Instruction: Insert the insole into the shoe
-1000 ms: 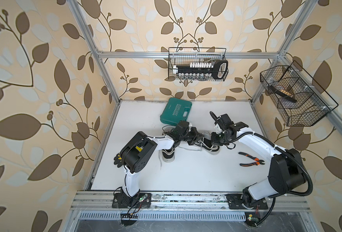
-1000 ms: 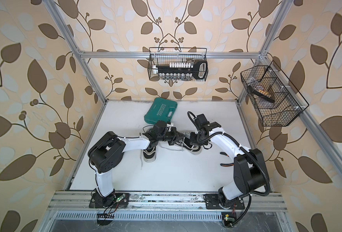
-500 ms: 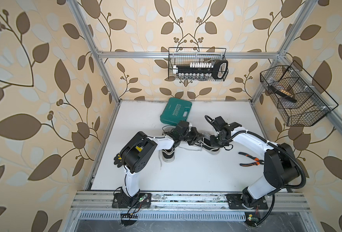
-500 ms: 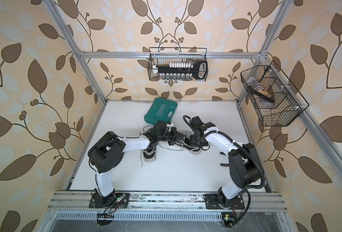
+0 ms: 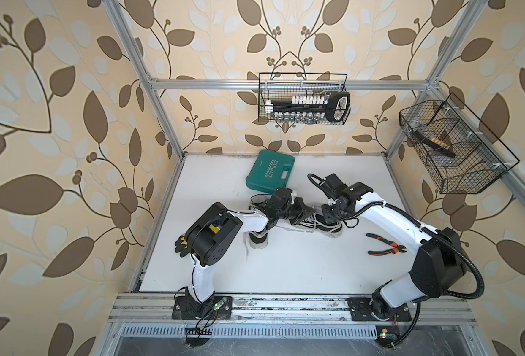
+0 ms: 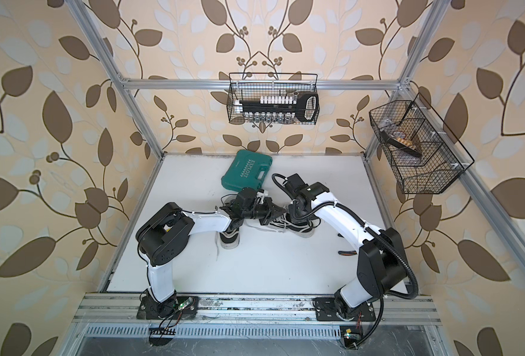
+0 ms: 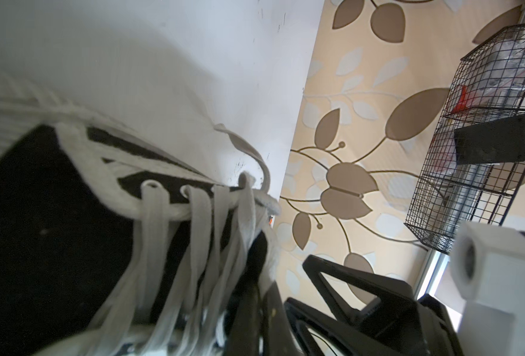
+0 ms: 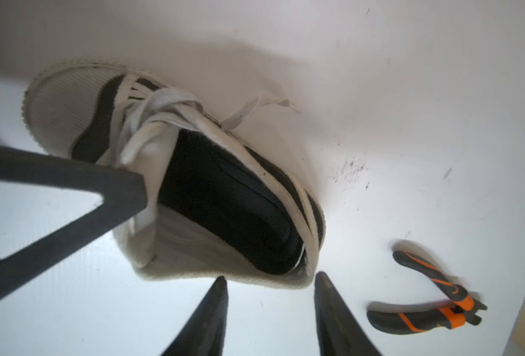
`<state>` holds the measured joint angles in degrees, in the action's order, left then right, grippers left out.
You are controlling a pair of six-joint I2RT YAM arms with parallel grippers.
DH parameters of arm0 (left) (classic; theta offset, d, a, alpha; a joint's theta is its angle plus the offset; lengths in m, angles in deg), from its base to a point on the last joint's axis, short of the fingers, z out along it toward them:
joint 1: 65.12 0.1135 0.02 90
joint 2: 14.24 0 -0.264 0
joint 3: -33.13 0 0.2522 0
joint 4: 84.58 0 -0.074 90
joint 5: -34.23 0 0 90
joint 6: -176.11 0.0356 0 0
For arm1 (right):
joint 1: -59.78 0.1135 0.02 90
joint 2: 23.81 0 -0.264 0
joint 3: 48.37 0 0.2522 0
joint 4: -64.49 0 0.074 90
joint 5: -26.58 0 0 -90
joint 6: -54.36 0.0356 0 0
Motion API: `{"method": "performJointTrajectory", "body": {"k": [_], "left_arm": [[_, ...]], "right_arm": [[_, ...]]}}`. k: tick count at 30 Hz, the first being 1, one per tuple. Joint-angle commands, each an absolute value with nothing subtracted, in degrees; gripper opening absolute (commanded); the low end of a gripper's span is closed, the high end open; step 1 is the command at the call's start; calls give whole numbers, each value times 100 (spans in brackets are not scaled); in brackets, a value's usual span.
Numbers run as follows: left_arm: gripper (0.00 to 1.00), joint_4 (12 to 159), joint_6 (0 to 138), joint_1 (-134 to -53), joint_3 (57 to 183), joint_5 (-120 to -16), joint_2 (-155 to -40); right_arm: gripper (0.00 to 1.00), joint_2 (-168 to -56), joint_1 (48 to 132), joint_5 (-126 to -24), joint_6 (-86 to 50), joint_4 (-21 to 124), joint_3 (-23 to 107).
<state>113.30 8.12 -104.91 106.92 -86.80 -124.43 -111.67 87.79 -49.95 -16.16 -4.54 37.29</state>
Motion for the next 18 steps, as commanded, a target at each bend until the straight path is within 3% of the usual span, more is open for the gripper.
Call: {"method": "performJointTrajectory", "body": {"k": [1,5,8,14,18], "left_arm": [[0,11668,800,-10491,10631,-8750,-12515],[0,11749,756,-10485,10567,-8768,-12542],[0,11737,777,-10485,10534,-8764,-12542],[0,11747,799,-10481,10460,-8794,-12595],[0,11791,789,-10472,10385,-8795,-12601]], "right_arm": [[30,-11059,8788,-5151,-1662,-467,3762],[8,-11286,8773,-5456,-1580,-100,3547],[1,-11520,8707,-5503,-1480,538,3138],[0,-12468,8361,-5675,-1508,1119,2929],[0,-12134,8435,-5577,-1655,479,3316]]}}
